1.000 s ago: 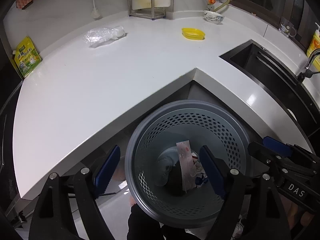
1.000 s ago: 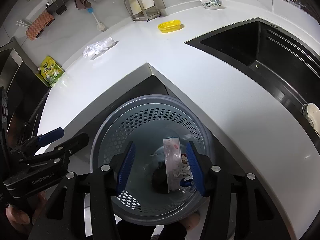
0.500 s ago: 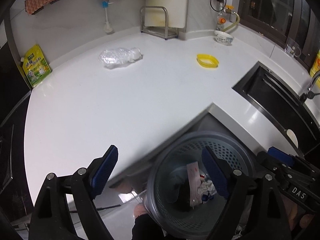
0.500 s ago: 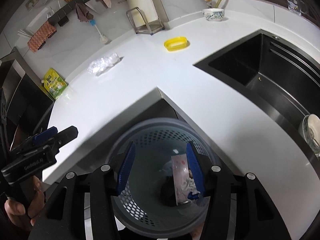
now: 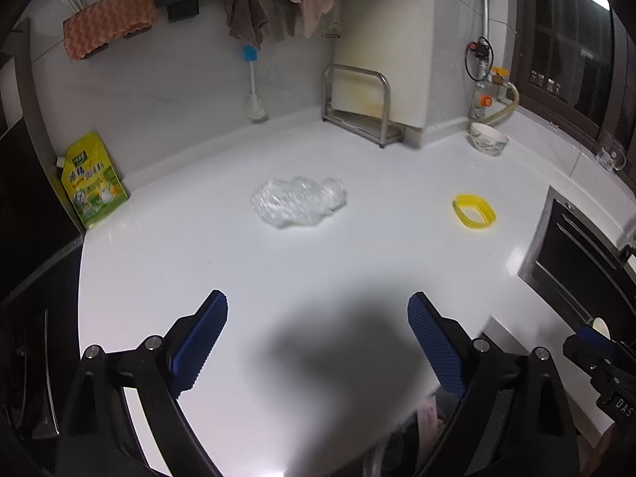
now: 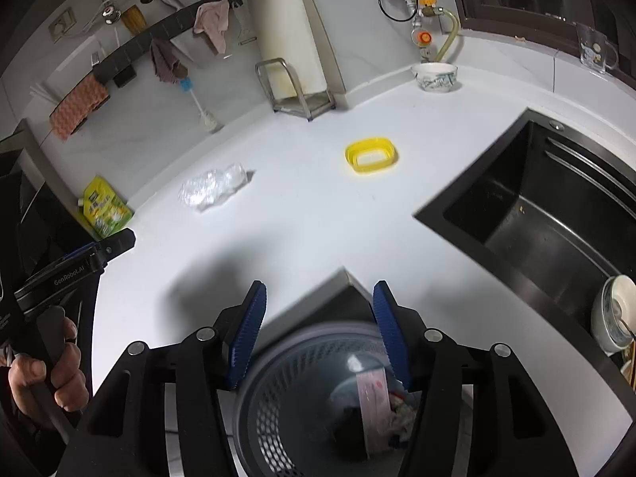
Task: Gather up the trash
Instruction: 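Move both open grippers back over the counter toward the remaining trash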
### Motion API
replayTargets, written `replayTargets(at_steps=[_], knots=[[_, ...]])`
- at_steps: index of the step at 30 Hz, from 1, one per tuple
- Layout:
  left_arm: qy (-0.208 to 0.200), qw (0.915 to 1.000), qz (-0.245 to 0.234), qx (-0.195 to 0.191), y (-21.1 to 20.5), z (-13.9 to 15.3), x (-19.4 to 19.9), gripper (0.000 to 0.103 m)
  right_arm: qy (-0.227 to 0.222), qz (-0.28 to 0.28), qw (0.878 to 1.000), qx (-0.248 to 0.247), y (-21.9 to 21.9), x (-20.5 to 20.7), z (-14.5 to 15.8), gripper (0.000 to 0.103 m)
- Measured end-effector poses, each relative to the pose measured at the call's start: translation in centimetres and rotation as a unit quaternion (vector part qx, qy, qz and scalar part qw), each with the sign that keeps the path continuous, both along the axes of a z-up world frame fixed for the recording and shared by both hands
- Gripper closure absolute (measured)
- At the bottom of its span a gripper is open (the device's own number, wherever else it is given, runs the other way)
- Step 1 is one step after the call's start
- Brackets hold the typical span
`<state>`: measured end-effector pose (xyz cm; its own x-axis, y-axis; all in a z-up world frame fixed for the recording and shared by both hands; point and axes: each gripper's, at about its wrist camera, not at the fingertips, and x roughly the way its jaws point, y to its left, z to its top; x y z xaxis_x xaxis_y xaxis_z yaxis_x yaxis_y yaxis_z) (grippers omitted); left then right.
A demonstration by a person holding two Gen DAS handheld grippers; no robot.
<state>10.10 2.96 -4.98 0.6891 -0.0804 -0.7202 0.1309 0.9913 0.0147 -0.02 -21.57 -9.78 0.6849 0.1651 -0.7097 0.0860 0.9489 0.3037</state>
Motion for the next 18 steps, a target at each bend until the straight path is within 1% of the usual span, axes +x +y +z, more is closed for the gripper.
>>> replayTargets(at_steps=[5,7,9,13,18], knots=[[-0.009,0.9999,-0.004,0.009,1.6,0.3,3.7,0.011,-0.01,-0.01,1.0,0.0,1.0,3.2,0.7,0.049],[-0.011,0.9998,-0.007,0.012,1.9,0.1,5.1,0.01,-0.015,-0.014,1.0,-0.002,1.4,4.3,1.0,0.046],[-0.011,0.9998,-0.013,0.013,2.1,-0.1,6.4,0.01,-0.02,-0.019,1.0,-0.003,1.7,5.5,1.3,0.04],[-0.009,0.9992,-0.032,0.021,2.3,-0.9,8.9,0.01,-0.018,-0.031,0.999,-0.005,1.9,7.8,1.4,0.04],[-0.001,0.9986,-0.048,0.024,2.4,-2.1,12.2,0.01,-0.012,-0.051,0.999,-0.007,1.9,9.5,1.2,0.039]])
